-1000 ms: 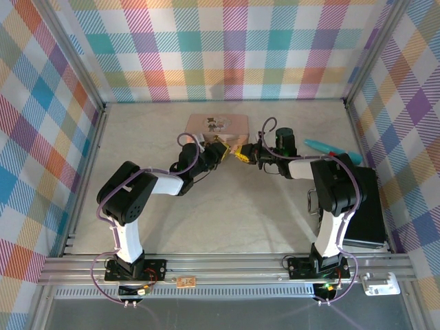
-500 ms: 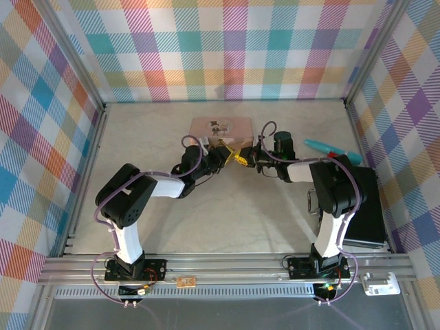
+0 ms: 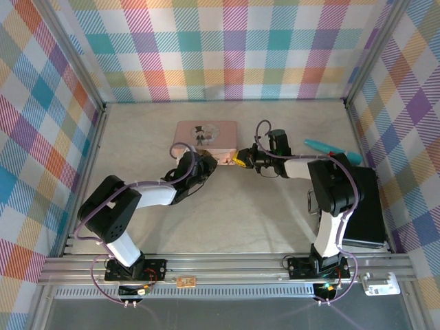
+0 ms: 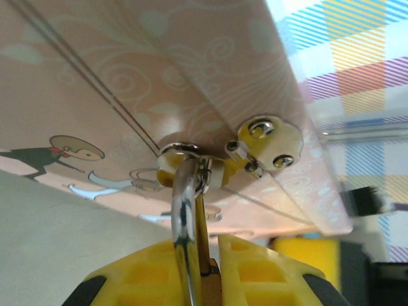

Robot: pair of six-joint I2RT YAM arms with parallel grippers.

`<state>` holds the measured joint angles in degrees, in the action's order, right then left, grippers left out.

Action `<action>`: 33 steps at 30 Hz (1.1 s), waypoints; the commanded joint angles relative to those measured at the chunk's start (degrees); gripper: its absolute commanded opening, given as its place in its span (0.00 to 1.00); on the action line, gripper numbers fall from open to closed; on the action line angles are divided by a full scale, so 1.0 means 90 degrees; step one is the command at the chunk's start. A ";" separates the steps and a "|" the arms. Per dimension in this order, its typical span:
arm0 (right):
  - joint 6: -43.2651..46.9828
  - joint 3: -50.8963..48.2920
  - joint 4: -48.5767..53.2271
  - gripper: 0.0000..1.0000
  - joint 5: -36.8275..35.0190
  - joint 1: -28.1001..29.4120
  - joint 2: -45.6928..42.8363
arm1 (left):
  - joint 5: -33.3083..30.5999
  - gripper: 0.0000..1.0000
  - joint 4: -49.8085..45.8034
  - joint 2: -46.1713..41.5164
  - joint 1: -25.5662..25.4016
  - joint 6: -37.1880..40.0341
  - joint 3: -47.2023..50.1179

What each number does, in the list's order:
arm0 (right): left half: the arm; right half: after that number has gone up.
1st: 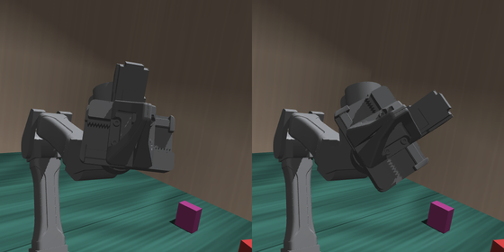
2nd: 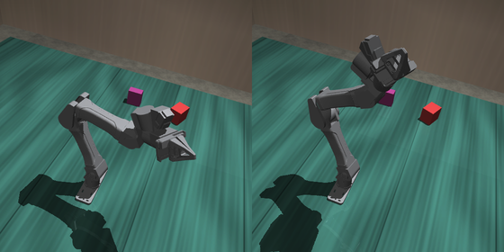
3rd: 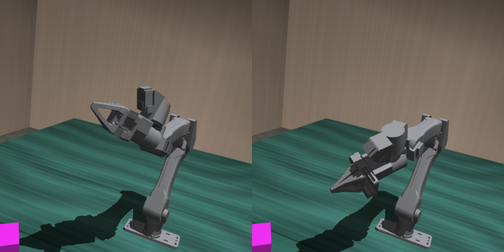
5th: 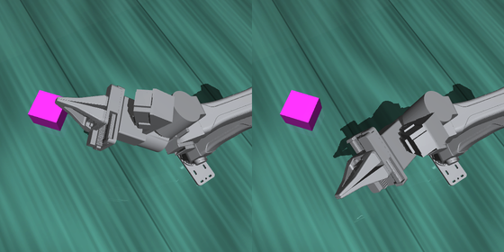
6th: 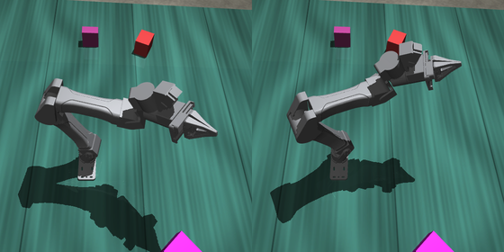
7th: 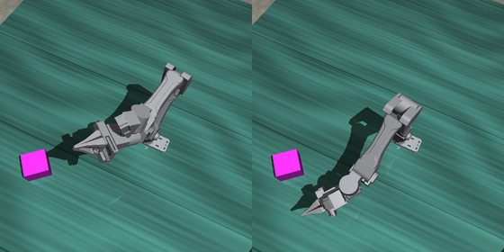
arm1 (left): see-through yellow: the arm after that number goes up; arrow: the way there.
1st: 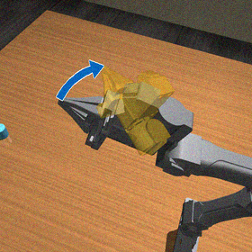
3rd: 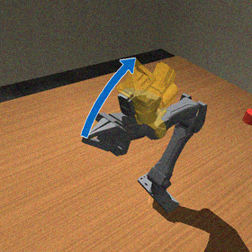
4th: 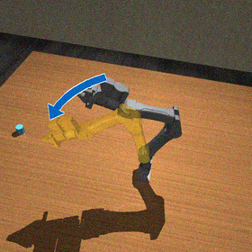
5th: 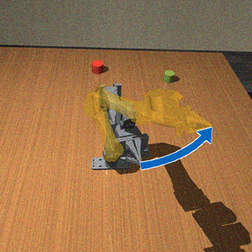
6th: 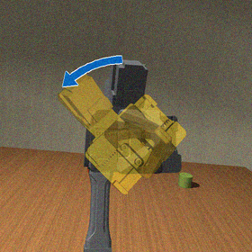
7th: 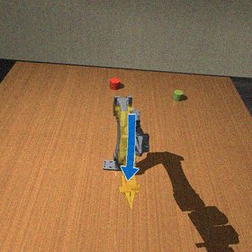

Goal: Unlock the padlock with the key

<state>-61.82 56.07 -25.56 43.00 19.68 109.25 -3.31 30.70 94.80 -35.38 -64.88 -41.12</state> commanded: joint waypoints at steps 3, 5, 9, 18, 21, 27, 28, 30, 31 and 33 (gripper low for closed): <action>0.0608 0.0420 0.0264 0.00 -0.0184 -0.0019 0.0229 | -0.0700 0.00 -0.0275 -0.0204 -0.0204 0.0029 0.0033; 0.0805 0.0511 0.0409 0.00 -0.0220 -0.0016 0.0208 | -0.0770 0.00 -0.0266 -0.0010 -0.0270 -0.0050 -0.0117; 0.1171 0.0587 0.0756 0.00 -0.0250 -0.0019 0.0017 | -0.0944 0.02 -0.0189 0.0543 -0.0419 -0.0126 -0.0567; 0.2257 -0.0091 0.2241 0.00 -0.0953 -0.0028 -0.1330 | -0.0792 0.12 0.0723 0.1986 -0.0520 -0.0389 -0.1271; 0.2482 -0.0355 0.2525 0.00 -0.1200 -0.0019 -0.1767 | -0.0634 0.27 0.1209 0.2296 -0.0532 -0.0481 -0.1172; 0.2872 -0.0934 0.2783 0.00 -0.1673 0.0068 -0.2676 | -0.0438 0.58 0.1574 0.2180 -0.0544 -0.0299 -0.0630; 0.2934 -0.0997 0.2832 0.00 -0.1734 0.0097 -0.2794 | -0.0389 0.59 0.1610 0.2122 -0.0552 -0.0304 -0.0513; 0.3001 -0.1147 0.2857 0.00 -0.1809 0.0137 -0.3052 | -0.0240 0.63 0.1692 0.1978 -0.0552 -0.0319 -0.0307; 0.3026 -0.1203 0.2861 0.00 -0.1849 0.0159 -0.3150 | -0.0173 0.63 0.1701 0.1922 -0.0566 -0.0352 -0.0253; 0.3014 -0.1276 0.2917 0.00 -0.1931 0.0204 -0.3329 | -0.0062 0.64 0.1668 0.1800 -0.0596 -0.0600 -0.0118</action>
<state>-36.95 45.52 -0.86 27.53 20.91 81.80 -7.33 48.82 112.18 -39.72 -67.35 -45.21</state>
